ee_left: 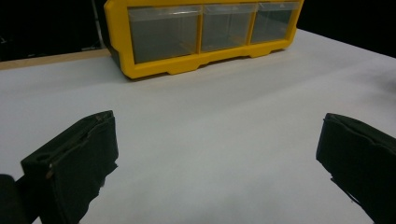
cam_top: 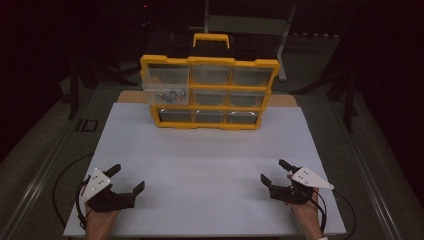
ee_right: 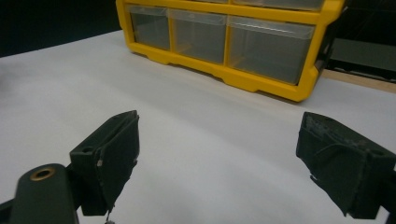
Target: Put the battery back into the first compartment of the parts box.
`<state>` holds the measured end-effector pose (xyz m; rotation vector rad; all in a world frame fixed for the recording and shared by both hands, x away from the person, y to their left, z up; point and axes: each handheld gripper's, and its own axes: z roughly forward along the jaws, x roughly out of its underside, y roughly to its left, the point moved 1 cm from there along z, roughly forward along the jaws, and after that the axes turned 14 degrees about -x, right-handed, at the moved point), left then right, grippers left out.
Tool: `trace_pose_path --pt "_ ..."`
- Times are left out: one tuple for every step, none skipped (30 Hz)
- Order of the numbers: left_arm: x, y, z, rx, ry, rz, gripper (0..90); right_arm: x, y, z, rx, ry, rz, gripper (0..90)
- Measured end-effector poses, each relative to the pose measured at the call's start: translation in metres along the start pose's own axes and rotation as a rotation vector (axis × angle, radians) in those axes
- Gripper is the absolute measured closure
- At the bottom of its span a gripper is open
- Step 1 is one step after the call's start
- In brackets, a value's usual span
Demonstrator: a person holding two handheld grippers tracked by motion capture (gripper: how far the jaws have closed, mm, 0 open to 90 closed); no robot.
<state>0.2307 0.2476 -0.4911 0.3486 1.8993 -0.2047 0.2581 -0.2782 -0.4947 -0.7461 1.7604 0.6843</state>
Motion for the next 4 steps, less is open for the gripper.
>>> trace_pose_path --pt "0.0000 0.0000 0.0000 0.000 0.000 0.000 0.0 0.0000 0.0000 0.0000 0.000 0.000 0.000 13.3" --pt "-0.0001 -0.0006 0.0007 0.000 0.001 0.003 0.0 0.0006 -0.0006 -0.0004 0.001 0.004 0.000 13.3" --pt "-0.0003 -0.0008 0.0012 -0.001 0.001 0.003 0.0 0.0014 -0.0012 -0.0002 0.009 0.013 -0.006 13.0" --pt "-0.0003 -0.0011 0.0018 -0.002 0.004 0.003 0.0 0.0016 -0.0014 0.0003 0.008 0.012 -0.007 12.9"
